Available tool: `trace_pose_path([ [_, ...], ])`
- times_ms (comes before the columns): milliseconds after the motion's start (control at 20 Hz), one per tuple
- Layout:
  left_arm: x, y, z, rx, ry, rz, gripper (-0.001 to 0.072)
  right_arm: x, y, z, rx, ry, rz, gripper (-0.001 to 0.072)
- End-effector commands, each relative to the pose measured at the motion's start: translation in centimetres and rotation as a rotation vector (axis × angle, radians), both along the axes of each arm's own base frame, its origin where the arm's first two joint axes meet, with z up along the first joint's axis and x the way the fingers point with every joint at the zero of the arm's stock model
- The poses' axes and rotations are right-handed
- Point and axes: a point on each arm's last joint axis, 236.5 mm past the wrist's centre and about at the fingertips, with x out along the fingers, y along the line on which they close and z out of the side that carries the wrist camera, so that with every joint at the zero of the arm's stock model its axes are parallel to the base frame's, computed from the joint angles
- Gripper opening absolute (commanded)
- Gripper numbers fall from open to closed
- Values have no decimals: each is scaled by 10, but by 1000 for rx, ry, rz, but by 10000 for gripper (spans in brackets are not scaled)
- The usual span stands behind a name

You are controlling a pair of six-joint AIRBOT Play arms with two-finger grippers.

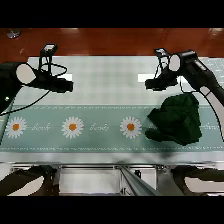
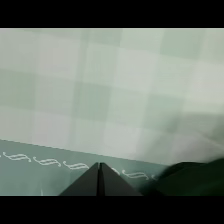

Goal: Fold the shirts.

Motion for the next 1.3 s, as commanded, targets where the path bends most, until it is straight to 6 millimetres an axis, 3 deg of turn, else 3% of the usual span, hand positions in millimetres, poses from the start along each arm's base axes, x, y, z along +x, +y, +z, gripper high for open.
trace_pose_path([
  [0,0,0,0,0,0,0,22,0,0,0,0,1,1,34],
  [500,0,0,0,0,0,0,22,0,0,0,1,-1,0,34],
  [750,13,-2,6,-13,-59,8,22,55,11,22,43,-252,17,34],
  [950,30,-5,13,-30,-133,18,24,73,23,37,108,-347,-1,35],
  [1000,35,-5,12,-32,-146,21,78,75,23,41,111,-361,0,37],
  [1050,36,-6,10,-38,-142,27,379,68,19,44,87,-337,11,109],
  [1100,36,-7,8,-48,-130,41,696,61,10,54,50,-325,14,416],
  [1150,30,-7,6,-52,-103,49,706,52,2,63,23,-311,14,621],
  [1200,20,-7,5,-43,-62,39,706,40,-18,74,-53,-290,4,623],
  [1250,8,-5,3,-32,-15,31,706,23,-52,84,-177,-256,-23,623],
])
